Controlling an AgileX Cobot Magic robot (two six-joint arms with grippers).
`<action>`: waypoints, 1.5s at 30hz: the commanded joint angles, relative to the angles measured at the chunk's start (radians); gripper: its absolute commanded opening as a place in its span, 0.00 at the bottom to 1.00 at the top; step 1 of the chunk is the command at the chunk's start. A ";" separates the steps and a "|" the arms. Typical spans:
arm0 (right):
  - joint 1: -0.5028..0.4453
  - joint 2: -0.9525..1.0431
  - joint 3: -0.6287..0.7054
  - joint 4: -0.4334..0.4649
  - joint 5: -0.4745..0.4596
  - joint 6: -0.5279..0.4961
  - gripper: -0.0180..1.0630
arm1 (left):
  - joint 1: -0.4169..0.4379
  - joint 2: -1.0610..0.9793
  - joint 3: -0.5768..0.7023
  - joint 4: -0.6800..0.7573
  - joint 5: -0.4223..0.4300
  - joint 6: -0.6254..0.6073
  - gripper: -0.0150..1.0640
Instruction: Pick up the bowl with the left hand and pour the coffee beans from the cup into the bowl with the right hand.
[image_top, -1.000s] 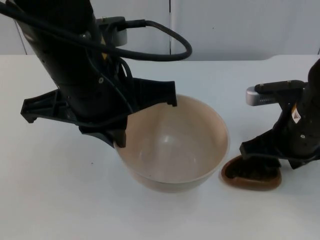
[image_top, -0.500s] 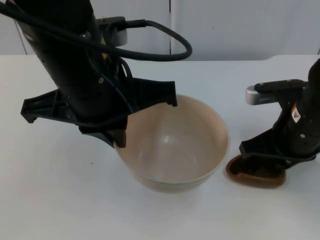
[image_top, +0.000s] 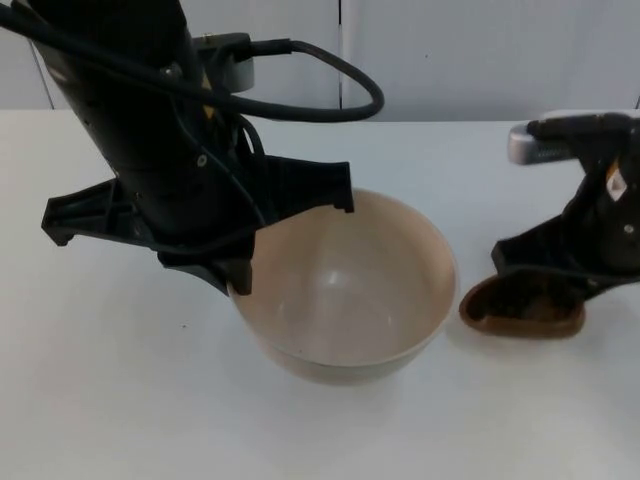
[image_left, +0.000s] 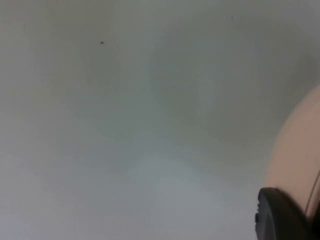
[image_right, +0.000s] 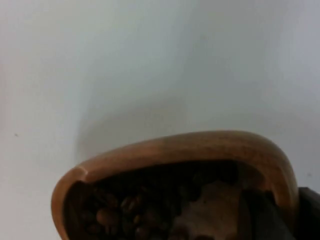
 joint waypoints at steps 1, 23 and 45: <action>-0.005 -0.080 0.002 -0.009 0.042 -0.012 0.02 | -0.004 -0.007 0.004 0.002 -0.003 -0.005 0.01; -0.005 -0.570 0.000 -0.005 0.435 -0.110 0.02 | -0.004 -0.007 0.004 0.002 -0.005 -0.008 0.01; -0.005 -0.602 -0.005 0.101 0.506 -0.123 0.02 | -0.004 -0.007 0.004 -0.009 0.000 -0.007 0.01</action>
